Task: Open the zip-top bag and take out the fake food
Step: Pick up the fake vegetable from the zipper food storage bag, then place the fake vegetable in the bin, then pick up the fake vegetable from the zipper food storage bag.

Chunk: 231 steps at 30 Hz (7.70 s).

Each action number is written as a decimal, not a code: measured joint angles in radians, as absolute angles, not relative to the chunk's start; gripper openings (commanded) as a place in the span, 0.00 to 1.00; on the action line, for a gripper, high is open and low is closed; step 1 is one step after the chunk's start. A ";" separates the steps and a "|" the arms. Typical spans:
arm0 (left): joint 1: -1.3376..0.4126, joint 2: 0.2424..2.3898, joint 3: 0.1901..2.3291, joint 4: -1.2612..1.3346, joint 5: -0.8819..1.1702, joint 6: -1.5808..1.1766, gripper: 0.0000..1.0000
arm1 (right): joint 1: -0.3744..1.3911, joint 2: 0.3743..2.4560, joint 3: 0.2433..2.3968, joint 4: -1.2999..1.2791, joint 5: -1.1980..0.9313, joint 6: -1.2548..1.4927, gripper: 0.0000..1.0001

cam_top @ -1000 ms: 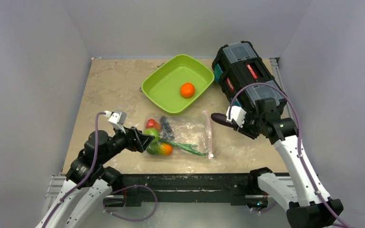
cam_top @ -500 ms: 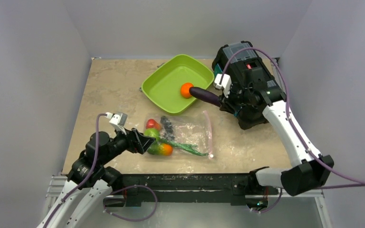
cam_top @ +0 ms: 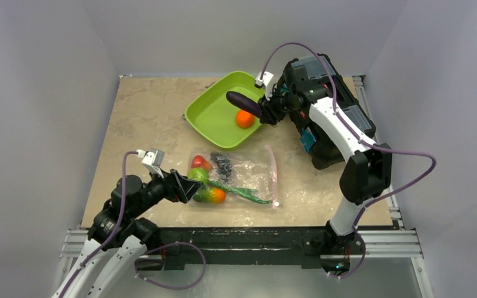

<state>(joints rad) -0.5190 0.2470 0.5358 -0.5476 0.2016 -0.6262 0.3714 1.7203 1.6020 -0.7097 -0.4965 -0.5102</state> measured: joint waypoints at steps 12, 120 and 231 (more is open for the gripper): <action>-0.519 0.247 0.523 -0.545 0.201 -0.640 0.85 | 0.390 1.977 1.772 -0.605 -0.445 -0.427 0.08; -1.207 0.852 0.427 0.022 -0.101 0.180 0.92 | 0.409 1.377 0.807 -0.548 -0.712 -1.079 0.33; -1.299 0.964 0.279 0.170 -0.357 0.097 0.78 | 0.504 1.738 1.166 -0.648 -0.783 -0.470 0.00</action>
<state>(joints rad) -1.2987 0.9642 0.2794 0.1696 -0.3569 0.0971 0.5041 1.7378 1.1656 -0.6479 -0.7830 -0.4702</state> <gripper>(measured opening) 0.776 0.089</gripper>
